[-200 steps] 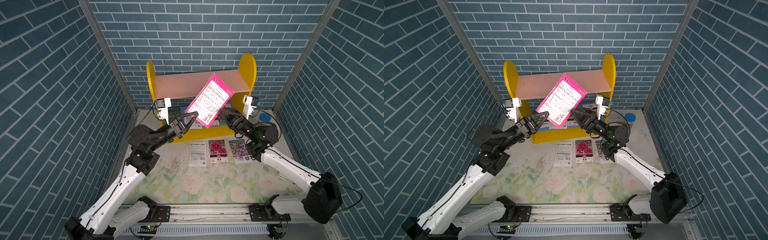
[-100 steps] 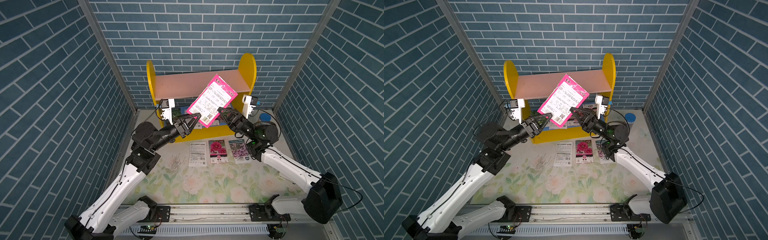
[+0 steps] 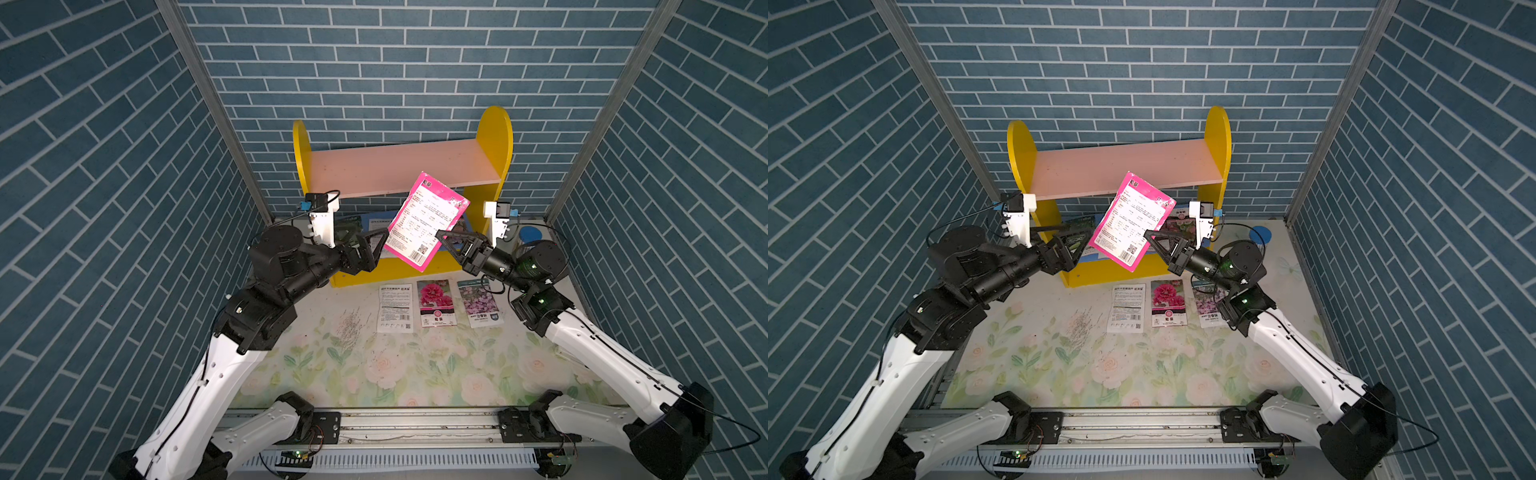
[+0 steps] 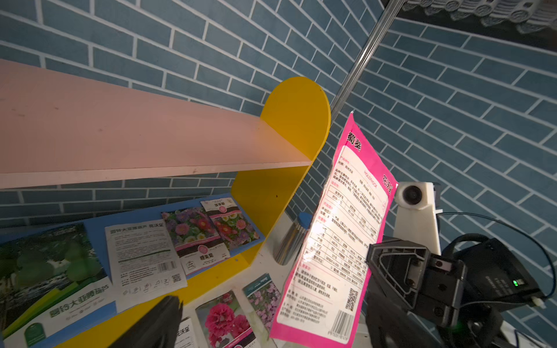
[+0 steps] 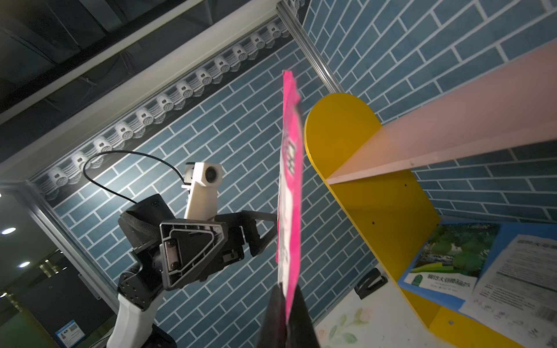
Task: Take the seed bag off the shelf
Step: Pick up the seed packet from the shelf.
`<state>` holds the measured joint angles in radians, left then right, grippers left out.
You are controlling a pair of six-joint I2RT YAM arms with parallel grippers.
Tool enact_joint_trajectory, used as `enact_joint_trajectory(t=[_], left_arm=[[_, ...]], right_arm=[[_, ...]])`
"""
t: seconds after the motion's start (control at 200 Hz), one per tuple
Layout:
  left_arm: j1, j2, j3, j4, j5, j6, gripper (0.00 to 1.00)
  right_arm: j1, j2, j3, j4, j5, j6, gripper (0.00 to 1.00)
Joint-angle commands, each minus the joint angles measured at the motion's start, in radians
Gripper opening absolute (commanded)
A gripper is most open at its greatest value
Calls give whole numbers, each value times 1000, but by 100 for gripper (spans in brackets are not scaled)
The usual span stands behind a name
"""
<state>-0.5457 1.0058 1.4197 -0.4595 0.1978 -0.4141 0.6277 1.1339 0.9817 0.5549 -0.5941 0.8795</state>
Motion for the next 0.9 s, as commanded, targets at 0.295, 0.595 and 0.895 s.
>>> enact_joint_trajectory(t=[0.295,0.595,0.895], left_arm=[[2,-19,29,-322,-118,127,100],[2,-38,-9,-302,-126,100,100],[2,-38,-68,-246,-133,80,100]], right_arm=[[132,117,-135,-120,90,-91,0],[288,363,-99,-87,174,-91,0],[357,613,-10,-47,203,-59,0]])
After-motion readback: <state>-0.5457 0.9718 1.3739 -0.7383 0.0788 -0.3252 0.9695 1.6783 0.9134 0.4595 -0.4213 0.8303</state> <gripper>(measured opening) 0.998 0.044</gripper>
